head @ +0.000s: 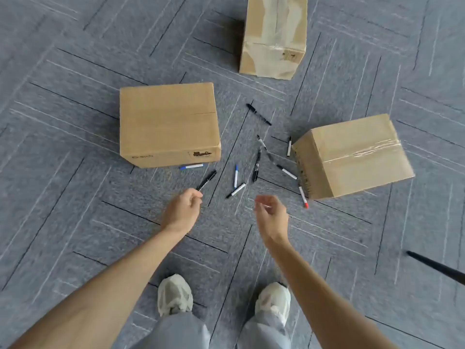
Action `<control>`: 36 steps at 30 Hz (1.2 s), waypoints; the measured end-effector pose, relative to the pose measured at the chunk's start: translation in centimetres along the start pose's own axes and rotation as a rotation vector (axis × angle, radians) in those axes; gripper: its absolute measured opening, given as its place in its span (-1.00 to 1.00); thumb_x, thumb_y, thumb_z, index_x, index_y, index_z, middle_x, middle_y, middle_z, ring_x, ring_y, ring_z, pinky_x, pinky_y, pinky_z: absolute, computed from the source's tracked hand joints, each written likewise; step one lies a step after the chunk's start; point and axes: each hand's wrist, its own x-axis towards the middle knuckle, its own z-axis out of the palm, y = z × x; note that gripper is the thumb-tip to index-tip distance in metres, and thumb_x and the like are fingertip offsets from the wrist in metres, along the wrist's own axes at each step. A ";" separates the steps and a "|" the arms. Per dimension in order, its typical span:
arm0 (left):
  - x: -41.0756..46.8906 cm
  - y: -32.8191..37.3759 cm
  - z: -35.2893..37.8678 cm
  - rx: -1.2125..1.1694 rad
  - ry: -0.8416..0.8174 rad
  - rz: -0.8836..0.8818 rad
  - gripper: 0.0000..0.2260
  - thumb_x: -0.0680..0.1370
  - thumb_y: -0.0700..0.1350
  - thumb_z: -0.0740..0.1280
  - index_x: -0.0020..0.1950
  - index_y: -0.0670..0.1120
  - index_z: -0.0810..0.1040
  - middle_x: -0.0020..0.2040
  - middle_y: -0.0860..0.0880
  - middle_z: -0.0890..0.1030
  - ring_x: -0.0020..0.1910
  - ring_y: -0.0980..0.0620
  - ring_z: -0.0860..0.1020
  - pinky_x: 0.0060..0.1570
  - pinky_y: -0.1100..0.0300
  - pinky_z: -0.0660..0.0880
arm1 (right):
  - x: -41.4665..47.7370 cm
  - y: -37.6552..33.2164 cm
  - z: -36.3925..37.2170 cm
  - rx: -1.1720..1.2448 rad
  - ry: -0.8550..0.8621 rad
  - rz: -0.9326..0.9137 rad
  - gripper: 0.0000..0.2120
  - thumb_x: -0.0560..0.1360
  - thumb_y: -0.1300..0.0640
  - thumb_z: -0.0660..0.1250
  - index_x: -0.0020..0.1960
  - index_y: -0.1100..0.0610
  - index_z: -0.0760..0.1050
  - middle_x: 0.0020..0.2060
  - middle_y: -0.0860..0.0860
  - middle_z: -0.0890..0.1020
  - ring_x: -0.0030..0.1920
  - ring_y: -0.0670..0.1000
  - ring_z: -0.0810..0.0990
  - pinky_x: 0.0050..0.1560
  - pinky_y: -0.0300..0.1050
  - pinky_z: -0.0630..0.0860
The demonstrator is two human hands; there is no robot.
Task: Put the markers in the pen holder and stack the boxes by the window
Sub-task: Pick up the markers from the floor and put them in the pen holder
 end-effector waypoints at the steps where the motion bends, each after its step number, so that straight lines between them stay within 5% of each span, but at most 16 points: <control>1: 1.5 -1.3 1.7 0.068 -0.006 0.015 -0.80 0.65 -0.11 0.17 0.15 -0.02 0.56 0.10 0.03 0.66 -0.01 -0.02 0.61 -0.09 0.11 0.52 | 1.7 1.5 1.0 -0.052 -0.005 -0.034 -0.82 0.57 0.23 0.27 0.11 0.15 0.59 -0.02 -0.01 0.67 -0.02 -0.01 0.63 0.02 -0.13 0.57; 7: 12.2 -9.6 11.2 0.306 -0.026 0.003 -0.61 0.63 0.01 0.22 0.42 -0.10 0.38 0.39 -0.09 0.43 0.31 -0.09 0.44 0.28 -0.08 0.43 | 12.7 9.6 8.3 -0.381 -0.152 -0.294 -0.66 0.51 0.39 0.19 0.21 0.17 0.54 0.15 0.04 0.64 0.09 0.03 0.62 0.16 0.01 0.57; 14: 20.2 -10.0 13.4 0.451 0.018 0.197 -0.61 0.55 0.21 0.29 0.14 -0.08 0.35 0.06 -0.03 0.49 -0.09 -0.03 0.53 -0.09 0.01 0.60 | 21.8 10.6 13.3 -0.641 -0.195 -0.591 -0.73 0.58 0.29 0.23 0.27 0.20 0.49 0.21 0.08 0.57 0.00 0.01 0.59 -0.06 -0.21 0.55; 18: 19.9 -9.6 14.7 0.648 0.041 0.224 -0.50 0.59 0.10 0.29 0.37 -0.17 0.24 0.09 -0.11 0.50 -0.18 0.02 0.50 -0.34 0.19 0.45 | 23.4 10.6 13.7 -0.716 -0.166 -0.592 -0.78 0.60 0.19 0.25 0.23 0.19 0.48 0.14 0.10 0.56 -0.04 0.05 0.58 -0.12 -0.15 0.56; 22: 19.6 -9.7 14.8 0.760 0.057 0.206 -0.52 0.62 0.01 0.27 0.43 -0.20 0.24 0.20 -0.14 0.48 -0.02 -0.03 0.56 -0.26 0.19 0.42 | 24.9 11.5 13.3 -0.775 -0.122 -0.499 -0.74 0.52 0.13 0.37 0.16 0.19 0.46 0.09 0.11 0.53 0.02 0.11 0.55 0.00 0.01 0.60; 25: 19.6 -9.9 14.4 0.734 -0.039 0.245 -0.62 0.64 -0.11 0.24 0.41 -0.21 0.28 0.13 -0.11 0.50 -0.20 0.05 0.49 -0.32 0.25 0.41 | 26.4 11.0 12.8 -0.747 -0.127 -0.403 -0.78 0.51 0.11 0.40 0.09 0.17 0.47 -0.03 0.11 0.61 -0.15 0.07 0.59 -0.22 -0.06 0.59; 29: 19.5 -10.6 13.1 0.637 -0.069 0.295 -0.76 0.68 -0.13 0.11 0.31 -0.20 0.30 -0.05 -0.09 0.48 -0.39 0.09 0.41 -0.50 0.27 0.35 | 26.6 10.1 13.2 -0.703 -0.192 -0.371 -0.60 0.50 0.02 0.46 0.24 0.14 0.44 -0.05 0.09 0.62 -0.12 0.07 0.65 -0.08 0.03 0.66; 33: 18.9 -11.8 11.8 0.605 0.065 0.276 -0.81 0.69 -0.16 0.02 0.26 -0.17 0.27 -0.19 -0.11 0.51 -0.47 0.06 0.40 -0.56 0.28 0.37 | 26.4 10.5 13.7 -0.804 -0.261 -0.430 -0.59 0.49 0.22 0.45 0.28 0.19 0.41 0.01 0.12 0.62 -0.08 0.09 0.64 -0.07 -0.03 0.64; 36: 18.9 -12.7 10.7 0.684 0.127 0.290 -0.77 0.67 -0.13 0.04 0.30 -0.18 0.29 -0.05 -0.10 0.49 -0.46 0.09 0.41 -0.49 0.24 0.49 | 26.5 11.3 13.9 -0.902 -0.317 -0.511 -0.62 0.50 0.29 0.41 0.29 0.23 0.43 0.06 0.14 0.60 -0.08 0.08 0.63 -0.10 -0.10 0.64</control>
